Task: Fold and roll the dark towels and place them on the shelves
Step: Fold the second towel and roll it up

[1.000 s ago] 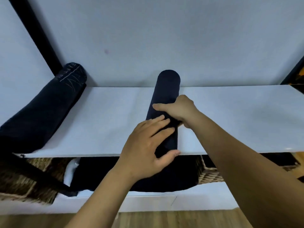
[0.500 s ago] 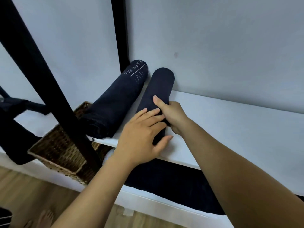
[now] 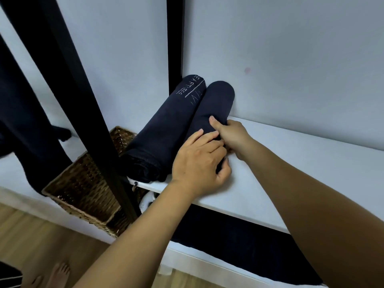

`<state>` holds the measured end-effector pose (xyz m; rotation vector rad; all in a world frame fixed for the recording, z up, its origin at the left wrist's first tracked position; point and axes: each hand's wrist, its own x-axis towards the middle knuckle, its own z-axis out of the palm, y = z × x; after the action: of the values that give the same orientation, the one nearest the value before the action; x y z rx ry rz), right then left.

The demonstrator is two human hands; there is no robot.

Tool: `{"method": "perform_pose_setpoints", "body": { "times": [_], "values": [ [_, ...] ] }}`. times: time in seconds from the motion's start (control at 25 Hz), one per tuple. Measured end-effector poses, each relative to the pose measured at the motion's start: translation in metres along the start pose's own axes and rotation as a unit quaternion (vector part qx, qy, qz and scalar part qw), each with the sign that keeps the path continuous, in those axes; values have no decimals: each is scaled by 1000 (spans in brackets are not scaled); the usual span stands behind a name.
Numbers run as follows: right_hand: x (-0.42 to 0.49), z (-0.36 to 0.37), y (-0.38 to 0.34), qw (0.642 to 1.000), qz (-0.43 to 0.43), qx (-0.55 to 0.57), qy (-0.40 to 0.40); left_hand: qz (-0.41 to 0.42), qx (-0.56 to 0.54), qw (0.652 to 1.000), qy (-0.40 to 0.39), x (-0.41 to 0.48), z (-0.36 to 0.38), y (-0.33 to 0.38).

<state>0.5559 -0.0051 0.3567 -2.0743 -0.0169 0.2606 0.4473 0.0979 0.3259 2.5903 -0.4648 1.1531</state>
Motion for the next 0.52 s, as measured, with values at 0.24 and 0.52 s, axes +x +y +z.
{"method": "perform_pose_setpoints", "body": {
  "times": [0.24, 0.52],
  "values": [
    [-34, -4, -6, 952, -148, -169, 207, 7, -4, 998, -64, -13, -24, 6],
    [-149, 12, 45, 926, -309, -154, 151, -120, -31, 990, -67, -175, -58, 54]
  ]
}}
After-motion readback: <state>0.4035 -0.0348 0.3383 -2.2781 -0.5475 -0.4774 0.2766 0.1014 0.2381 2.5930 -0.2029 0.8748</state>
